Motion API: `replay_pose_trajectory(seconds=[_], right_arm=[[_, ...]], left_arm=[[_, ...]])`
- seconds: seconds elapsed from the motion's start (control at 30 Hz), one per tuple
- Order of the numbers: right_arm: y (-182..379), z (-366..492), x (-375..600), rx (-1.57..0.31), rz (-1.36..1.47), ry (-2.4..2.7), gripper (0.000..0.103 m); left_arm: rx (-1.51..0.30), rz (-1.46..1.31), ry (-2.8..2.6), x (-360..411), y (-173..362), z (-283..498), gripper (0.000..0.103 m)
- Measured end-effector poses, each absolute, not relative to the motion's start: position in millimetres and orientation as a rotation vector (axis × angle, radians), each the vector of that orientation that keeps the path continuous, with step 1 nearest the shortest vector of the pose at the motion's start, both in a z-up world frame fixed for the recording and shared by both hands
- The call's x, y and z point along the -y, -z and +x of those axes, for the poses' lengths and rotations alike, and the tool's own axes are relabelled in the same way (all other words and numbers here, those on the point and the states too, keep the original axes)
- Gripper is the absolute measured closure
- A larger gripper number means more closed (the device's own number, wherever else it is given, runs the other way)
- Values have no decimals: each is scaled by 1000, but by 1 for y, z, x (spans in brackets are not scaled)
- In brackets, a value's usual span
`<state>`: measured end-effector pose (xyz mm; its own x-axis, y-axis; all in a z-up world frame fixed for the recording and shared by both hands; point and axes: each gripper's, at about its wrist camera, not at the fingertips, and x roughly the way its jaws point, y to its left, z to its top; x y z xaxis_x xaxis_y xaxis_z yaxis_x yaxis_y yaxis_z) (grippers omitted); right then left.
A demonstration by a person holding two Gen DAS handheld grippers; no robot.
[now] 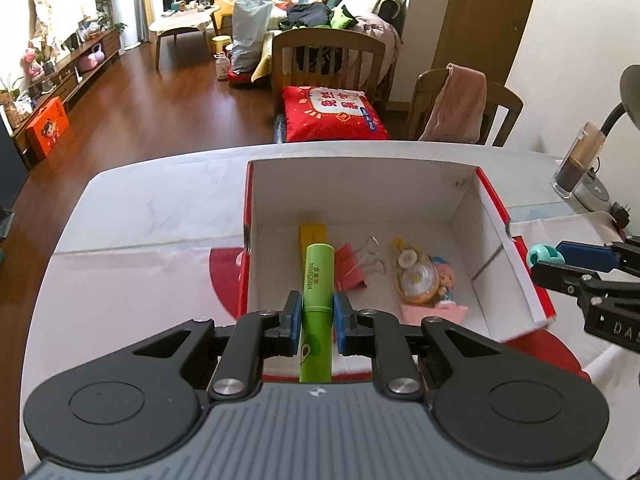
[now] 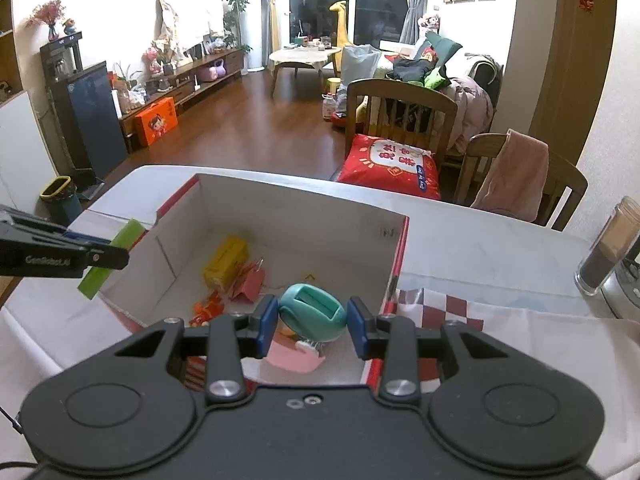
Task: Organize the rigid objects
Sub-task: 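Carry the green highlighter and teal tape roll into the red shoebox with both tools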
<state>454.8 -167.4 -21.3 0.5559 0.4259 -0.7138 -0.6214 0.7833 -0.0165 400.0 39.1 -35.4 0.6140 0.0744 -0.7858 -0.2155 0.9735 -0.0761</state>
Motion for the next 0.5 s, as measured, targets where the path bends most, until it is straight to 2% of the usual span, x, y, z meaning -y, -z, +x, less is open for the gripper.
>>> replay_pose_trajectory(seconds=[0.5], right_arm=[[86, 497, 125, -876, -403, -557, 66]], left_arm=[[-1022, -135, -178, -38, 92, 474, 87]])
